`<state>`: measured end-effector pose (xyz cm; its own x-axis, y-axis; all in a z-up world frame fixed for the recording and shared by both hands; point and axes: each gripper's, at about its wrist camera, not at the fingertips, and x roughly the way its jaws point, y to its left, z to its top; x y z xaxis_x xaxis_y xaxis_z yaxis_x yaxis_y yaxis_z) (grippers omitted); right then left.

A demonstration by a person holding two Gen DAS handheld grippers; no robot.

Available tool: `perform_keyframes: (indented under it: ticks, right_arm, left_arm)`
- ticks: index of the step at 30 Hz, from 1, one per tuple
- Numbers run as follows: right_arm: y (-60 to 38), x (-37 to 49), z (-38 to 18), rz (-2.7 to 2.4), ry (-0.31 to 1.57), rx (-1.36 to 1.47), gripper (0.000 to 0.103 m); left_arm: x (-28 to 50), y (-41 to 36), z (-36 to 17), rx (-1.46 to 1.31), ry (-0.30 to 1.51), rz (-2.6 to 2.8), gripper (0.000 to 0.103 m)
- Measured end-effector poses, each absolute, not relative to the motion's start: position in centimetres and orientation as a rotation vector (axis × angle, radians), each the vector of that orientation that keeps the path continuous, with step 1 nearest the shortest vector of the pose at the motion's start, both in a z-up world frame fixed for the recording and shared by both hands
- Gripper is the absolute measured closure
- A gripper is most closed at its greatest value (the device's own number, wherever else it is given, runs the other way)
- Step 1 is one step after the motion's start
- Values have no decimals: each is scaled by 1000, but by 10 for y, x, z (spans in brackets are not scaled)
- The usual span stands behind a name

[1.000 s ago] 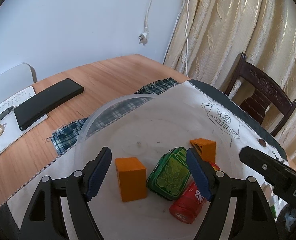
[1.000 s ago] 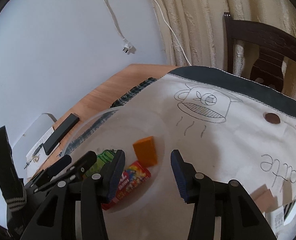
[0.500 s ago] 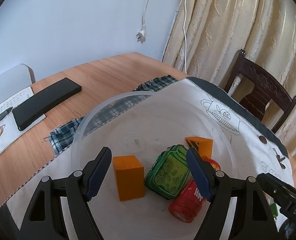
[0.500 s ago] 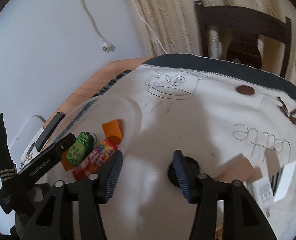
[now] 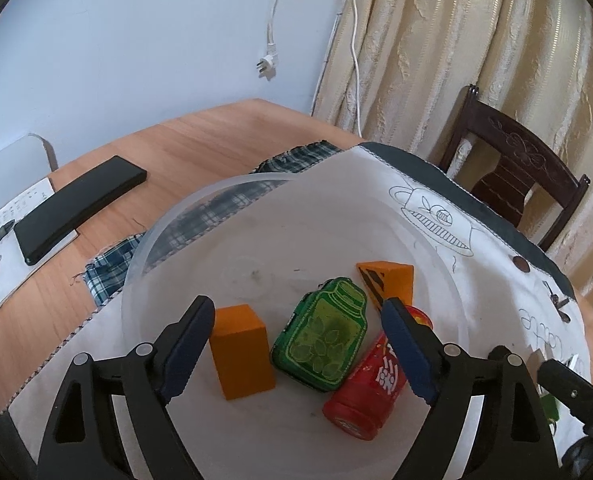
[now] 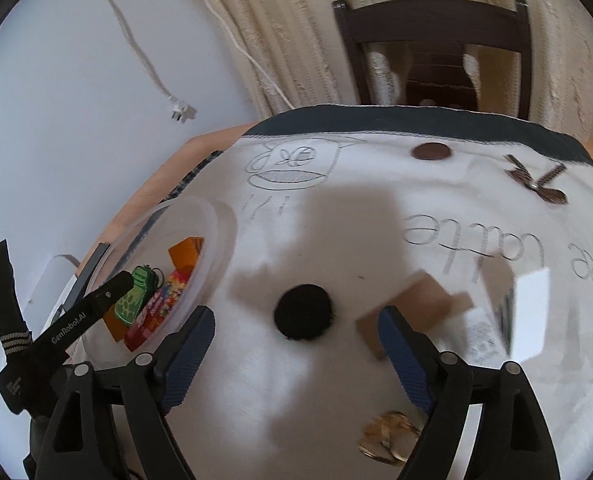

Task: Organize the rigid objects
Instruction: 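Withdraw both tools from the bowl toward the remaining objects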

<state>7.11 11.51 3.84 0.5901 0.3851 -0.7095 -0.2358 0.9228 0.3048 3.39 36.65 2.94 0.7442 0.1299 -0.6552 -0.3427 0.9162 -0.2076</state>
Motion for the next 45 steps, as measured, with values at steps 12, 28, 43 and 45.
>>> perform_keyframes:
  ticks: [12,28,43,45]
  right_arm:
    - [67,50,37,265,841,220,15]
    - [16,28,29,144,833,237,15]
    - [-9,27,25,75,842,272,15]
    - [-14,27,24,69,841,286,15]
  left_arm:
    - [34,365,30,-328,685,267,16]
    - [32,360,36,-291,677,247,16]
    - [20,276,51,-169,766,-54,16]
    - [18,261,52,-143,779,-106,16]
